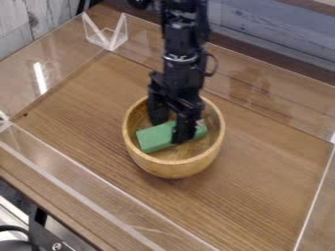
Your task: Remove the green block from the brown bowl and put it on the table
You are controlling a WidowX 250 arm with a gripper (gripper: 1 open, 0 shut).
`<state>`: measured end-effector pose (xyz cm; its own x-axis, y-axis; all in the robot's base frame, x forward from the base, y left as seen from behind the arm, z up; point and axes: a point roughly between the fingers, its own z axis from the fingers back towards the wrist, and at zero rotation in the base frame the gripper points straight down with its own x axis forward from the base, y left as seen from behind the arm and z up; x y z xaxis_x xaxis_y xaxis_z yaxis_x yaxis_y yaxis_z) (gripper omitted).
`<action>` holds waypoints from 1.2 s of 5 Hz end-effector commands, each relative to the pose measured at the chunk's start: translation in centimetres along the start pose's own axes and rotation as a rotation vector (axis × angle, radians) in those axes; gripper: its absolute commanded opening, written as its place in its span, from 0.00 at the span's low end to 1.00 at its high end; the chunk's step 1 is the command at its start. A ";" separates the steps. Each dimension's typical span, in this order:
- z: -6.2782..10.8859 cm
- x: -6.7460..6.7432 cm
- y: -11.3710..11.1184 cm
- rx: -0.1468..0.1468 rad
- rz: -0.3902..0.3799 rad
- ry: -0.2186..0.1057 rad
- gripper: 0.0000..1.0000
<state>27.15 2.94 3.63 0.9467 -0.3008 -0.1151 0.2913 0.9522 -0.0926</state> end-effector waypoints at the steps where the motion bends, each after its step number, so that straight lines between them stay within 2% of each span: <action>1: 2.6 -0.1 1.2 0.017 -0.019 -0.104 1.00; 4: 0.6 0.6 -1.8 0.027 -0.099 -0.127 1.00; 5: 0.1 1.1 -1.4 0.026 -0.070 -0.137 0.00; 6: 0.3 1.6 -1.2 0.023 -0.039 -0.161 1.00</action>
<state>27.63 1.28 3.05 0.9442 -0.3291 0.0159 0.3293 0.9406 -0.0832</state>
